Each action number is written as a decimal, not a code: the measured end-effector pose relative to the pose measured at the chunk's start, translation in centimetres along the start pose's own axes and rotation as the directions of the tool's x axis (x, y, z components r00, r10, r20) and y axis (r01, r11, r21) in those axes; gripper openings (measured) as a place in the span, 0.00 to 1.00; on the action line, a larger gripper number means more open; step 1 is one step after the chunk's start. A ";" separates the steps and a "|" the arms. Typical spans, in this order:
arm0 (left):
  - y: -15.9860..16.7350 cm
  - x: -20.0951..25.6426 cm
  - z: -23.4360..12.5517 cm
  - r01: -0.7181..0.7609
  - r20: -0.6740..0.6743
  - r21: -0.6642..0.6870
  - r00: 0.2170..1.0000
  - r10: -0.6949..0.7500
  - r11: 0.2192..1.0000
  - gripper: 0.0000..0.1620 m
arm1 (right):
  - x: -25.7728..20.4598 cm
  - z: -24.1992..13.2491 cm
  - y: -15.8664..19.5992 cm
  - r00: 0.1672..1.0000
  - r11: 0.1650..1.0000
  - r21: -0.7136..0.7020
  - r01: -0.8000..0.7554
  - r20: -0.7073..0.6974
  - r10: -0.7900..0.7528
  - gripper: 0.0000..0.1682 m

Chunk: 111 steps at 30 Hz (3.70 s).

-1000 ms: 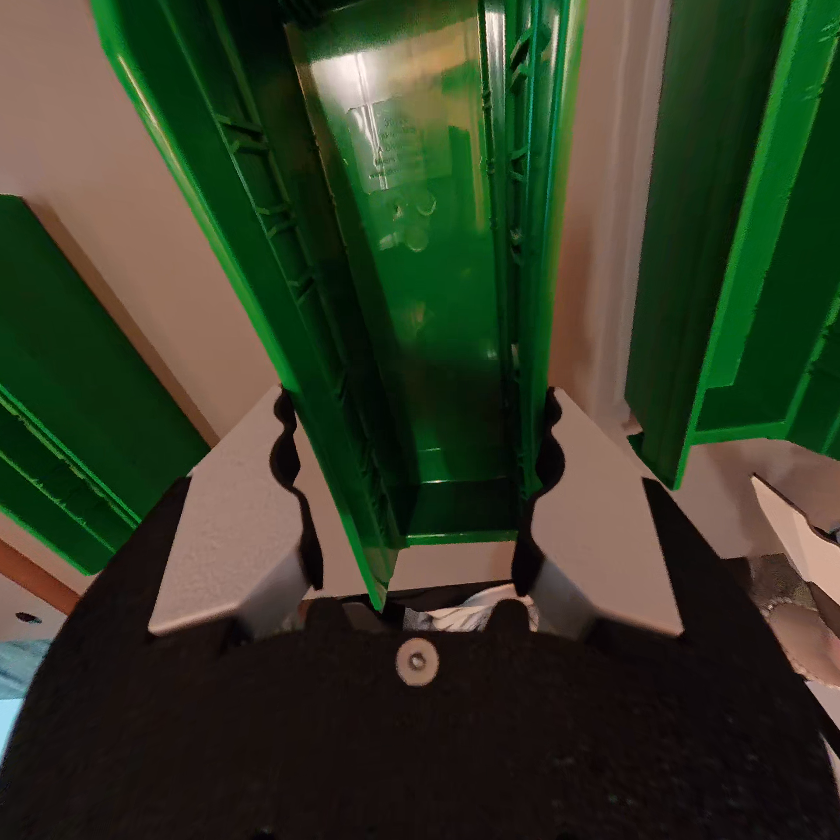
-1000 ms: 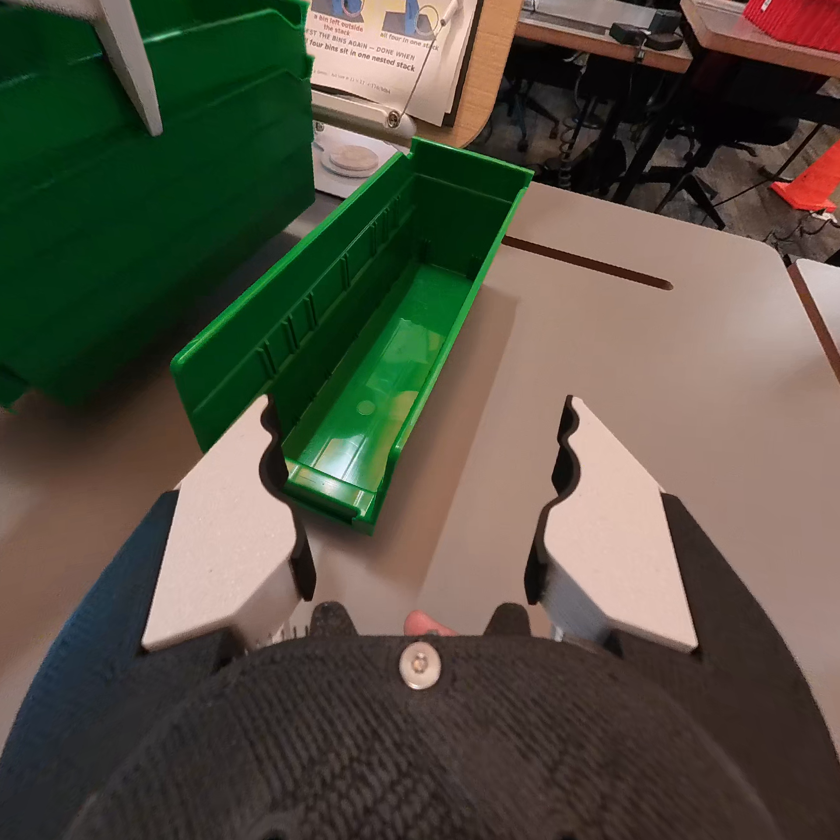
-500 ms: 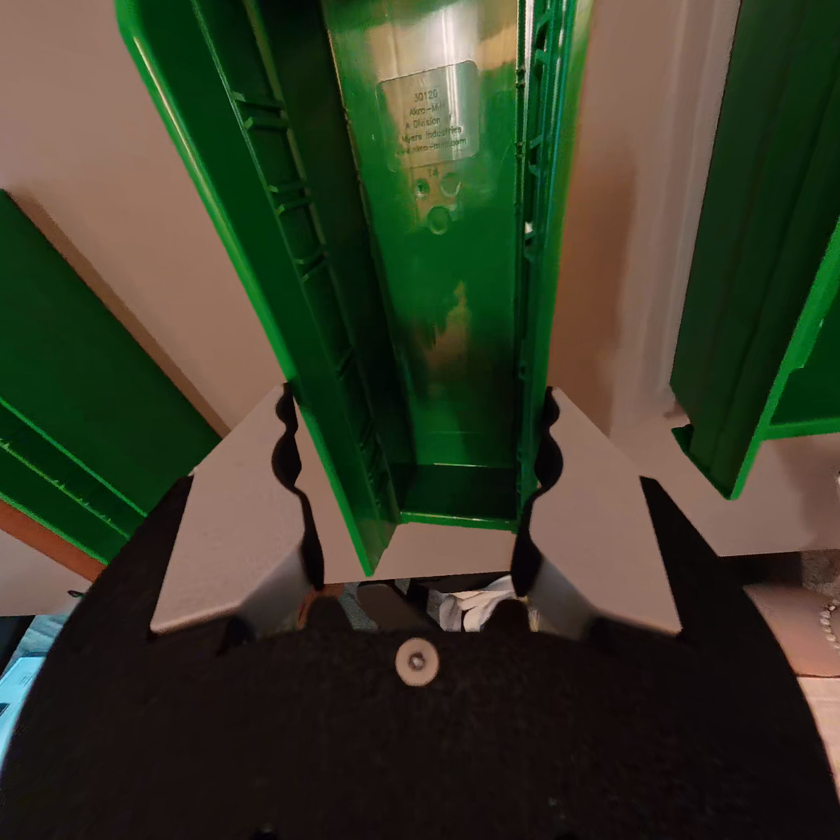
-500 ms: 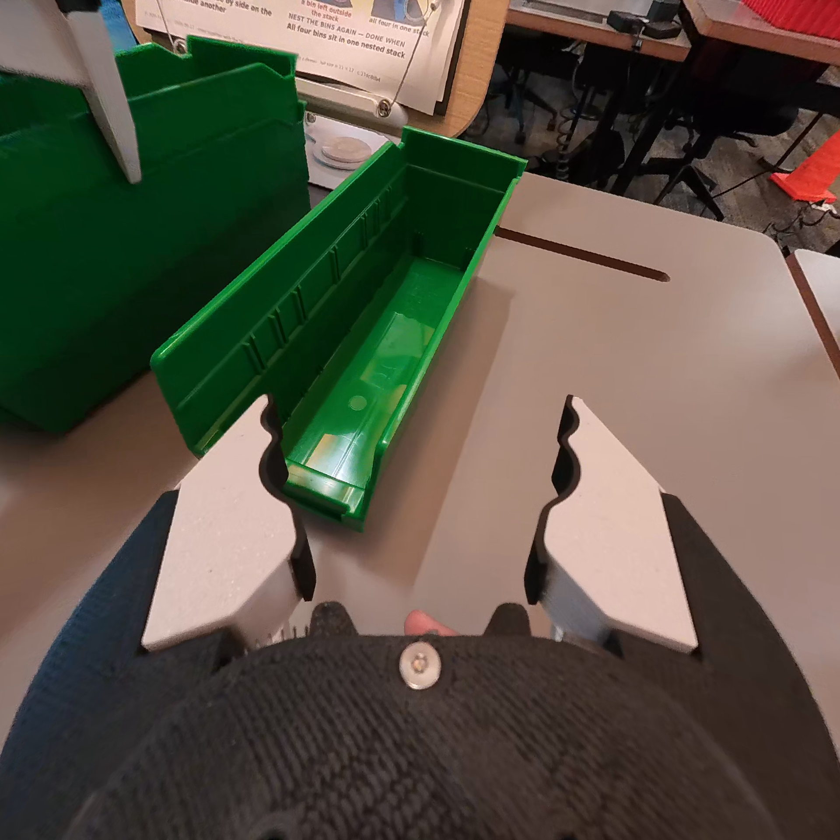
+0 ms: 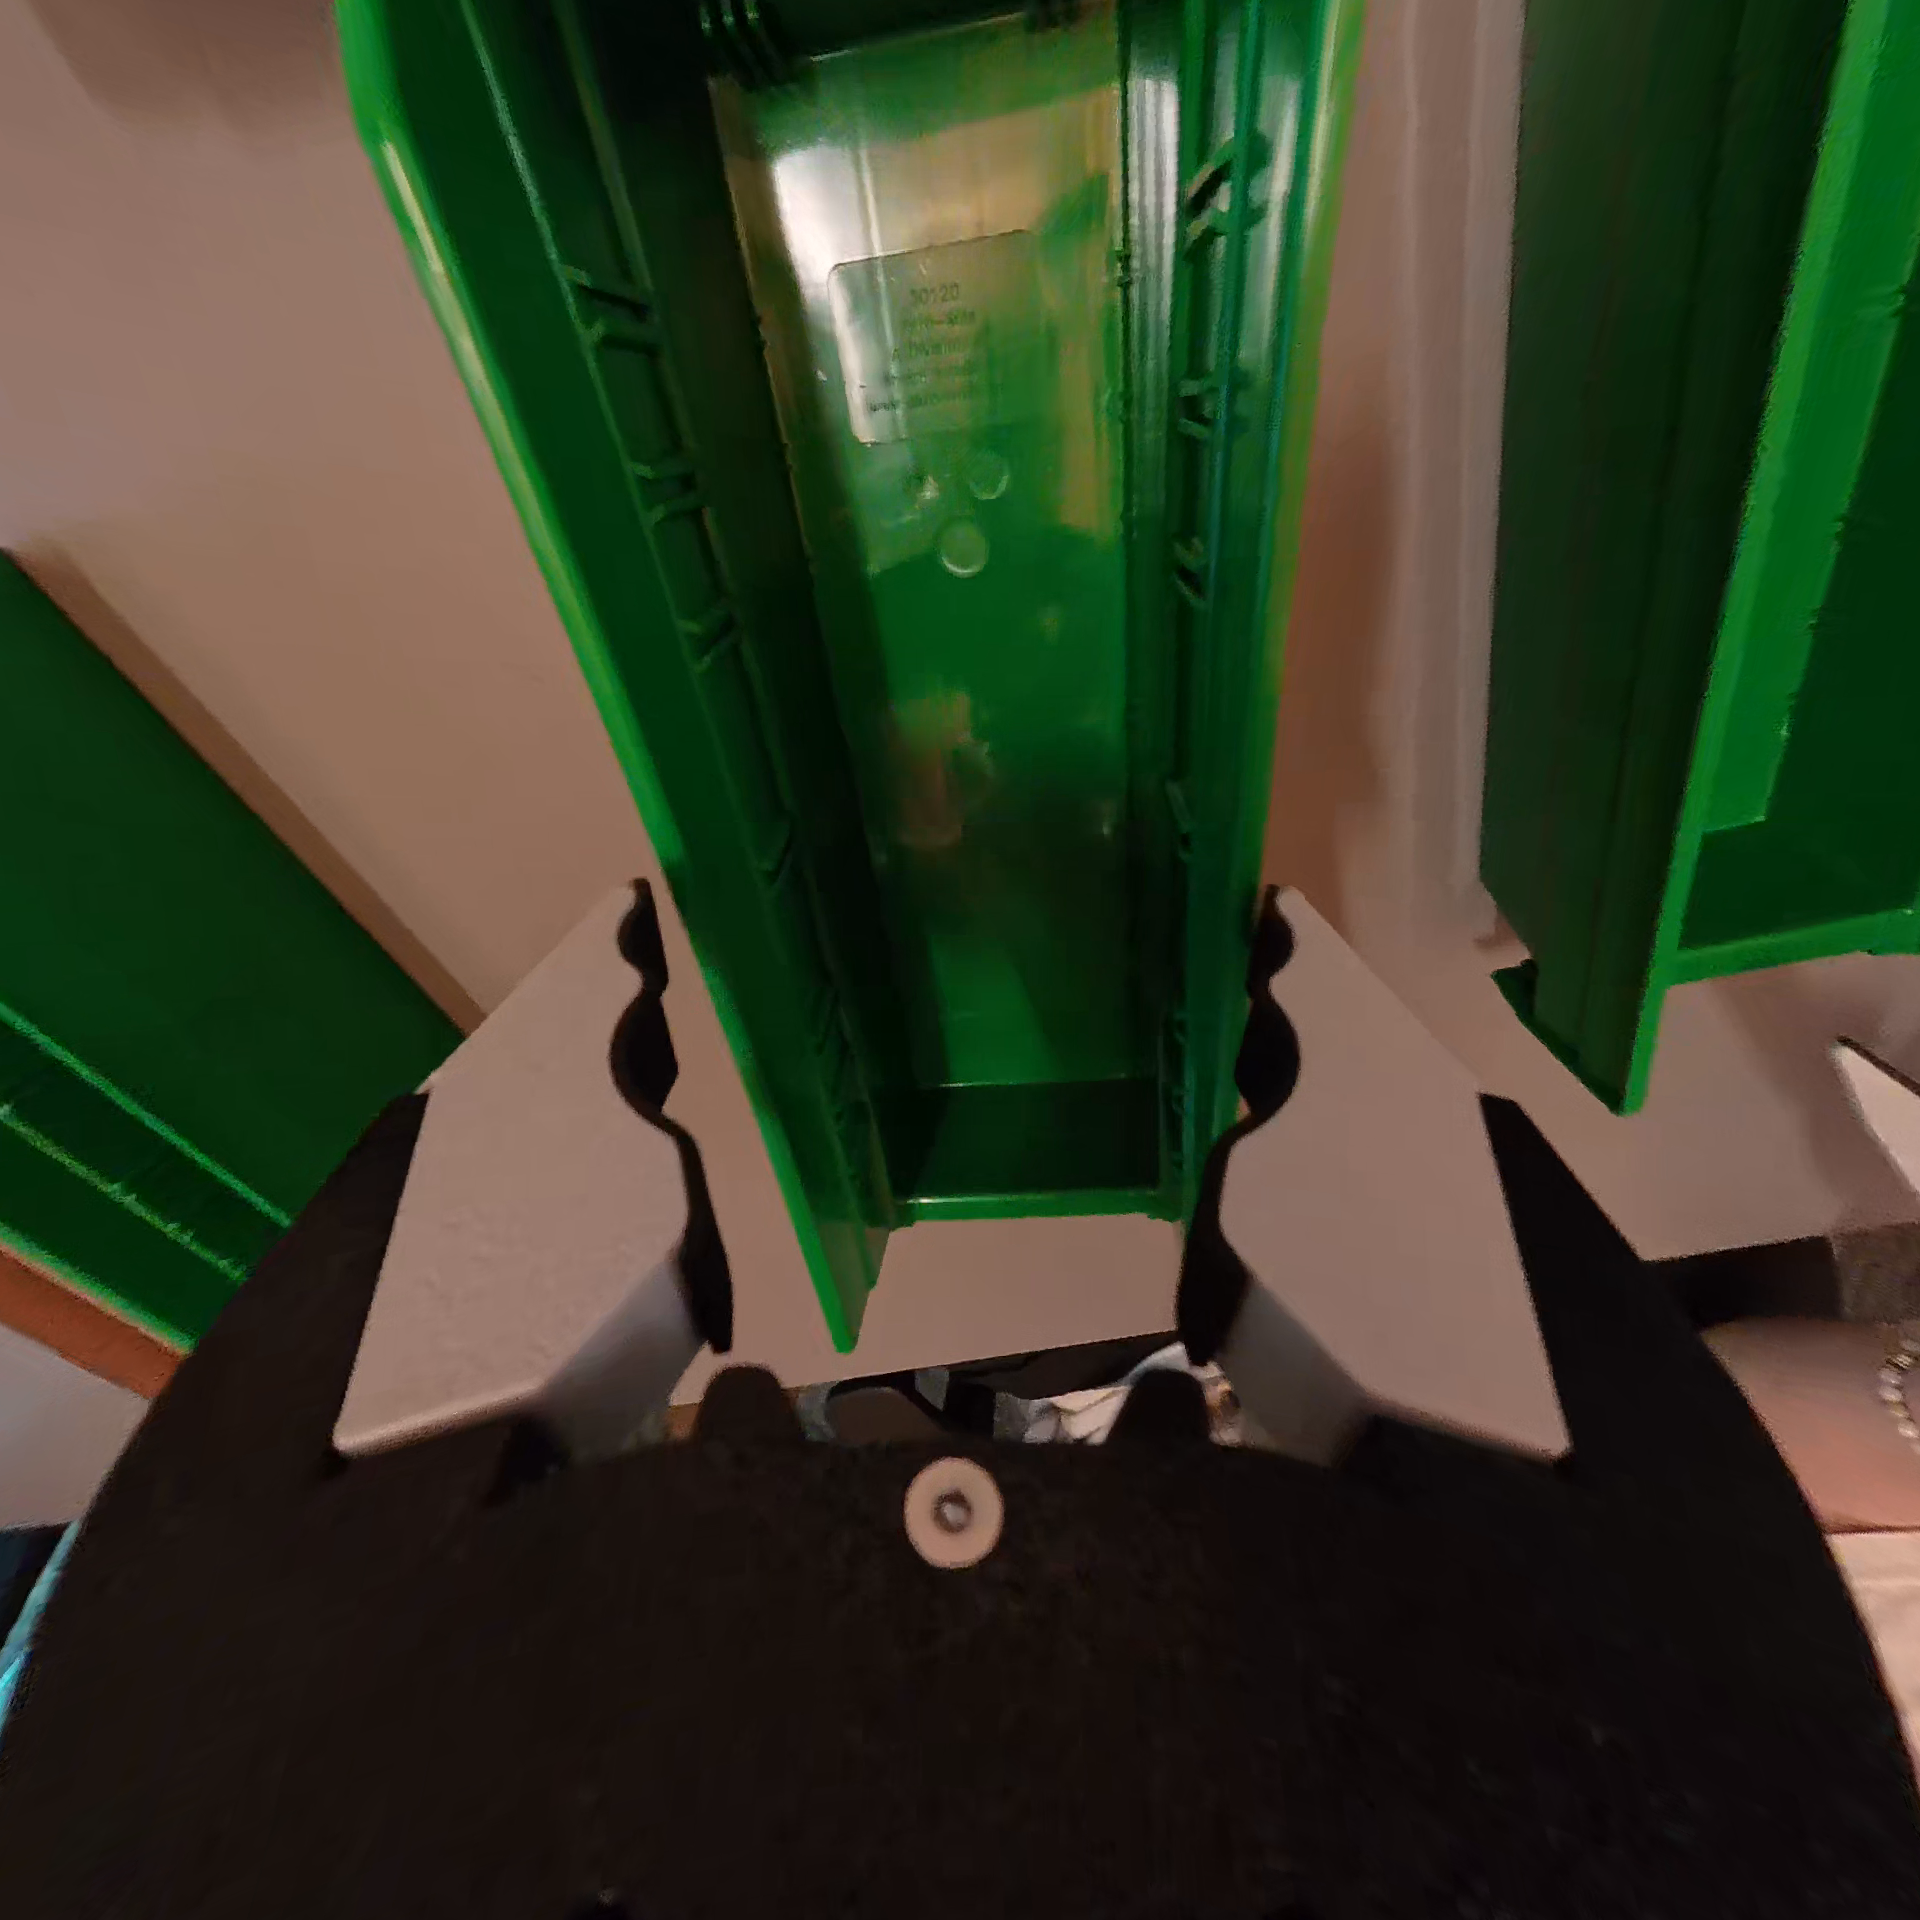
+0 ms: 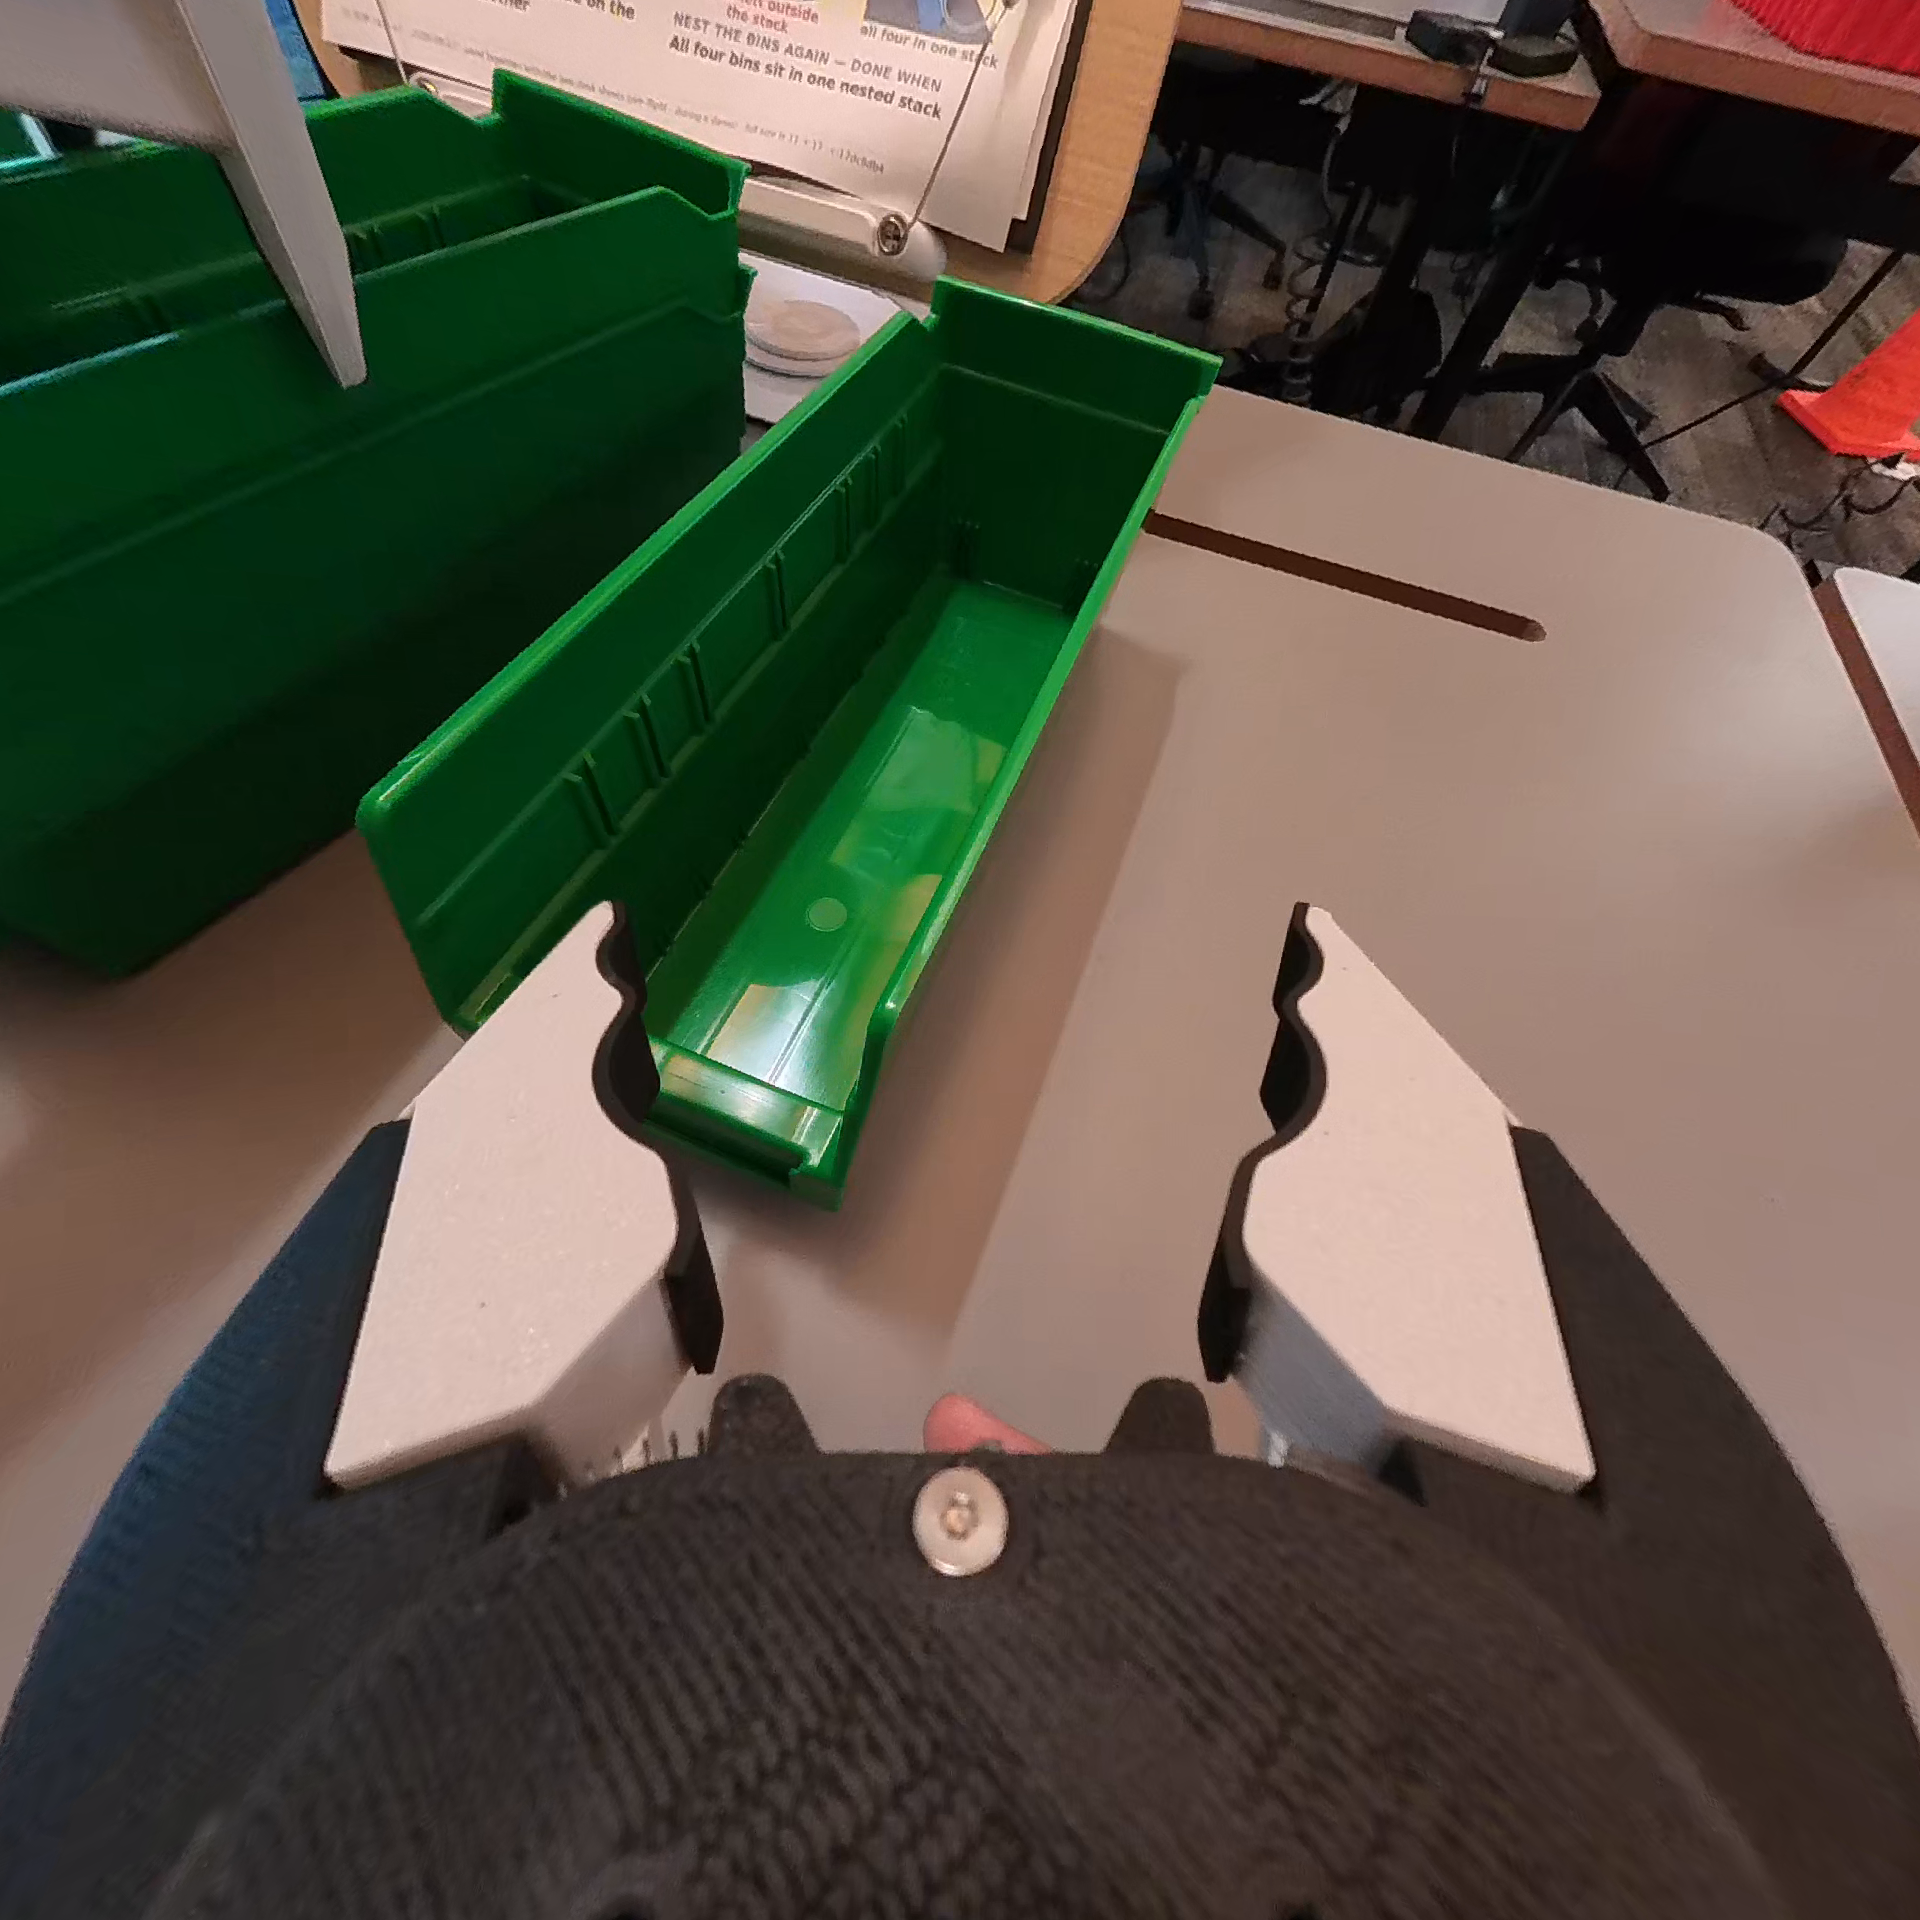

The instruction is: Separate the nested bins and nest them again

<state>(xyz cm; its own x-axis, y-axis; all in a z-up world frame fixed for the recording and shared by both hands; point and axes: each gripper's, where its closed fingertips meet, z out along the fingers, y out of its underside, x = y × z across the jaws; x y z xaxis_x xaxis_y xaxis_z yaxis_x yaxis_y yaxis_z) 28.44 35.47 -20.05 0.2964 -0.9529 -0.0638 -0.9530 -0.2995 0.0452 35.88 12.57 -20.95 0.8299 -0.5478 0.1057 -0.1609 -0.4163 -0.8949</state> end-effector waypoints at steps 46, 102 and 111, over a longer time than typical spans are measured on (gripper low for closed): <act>0.7 -0.7 -1.8 0.048 0.015 -0.048 0.999 -0.048 0.998 0.51 | 0.5 -0.1 0.2 1.000 1.000 -0.001 -0.027 0.011 0.027 0.71; 7.6 1.9 0.9 -0.011 -0.133 -0.175 0.991 -0.013 0.985 0.58 | -0.7 -0.4 -0.4 1.000 1.000 0.007 -0.001 0.031 0.001 0.71; 7.1 0.9 -0.9 0.029 -0.140 -0.145 0.989 -0.049 0.989 0.57 | -0.7 -0.2 -0.3 0.999 1.000 0.001 -0.007 0.034 0.007 0.71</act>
<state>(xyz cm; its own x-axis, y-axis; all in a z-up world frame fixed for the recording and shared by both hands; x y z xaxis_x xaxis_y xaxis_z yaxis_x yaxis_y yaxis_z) 22.01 32.43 -18.92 0.3490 -0.9342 0.0746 -0.9249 -0.3305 0.1878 35.22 12.90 -20.71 0.8464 -0.5257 0.0850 -0.1657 -0.4116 -0.8962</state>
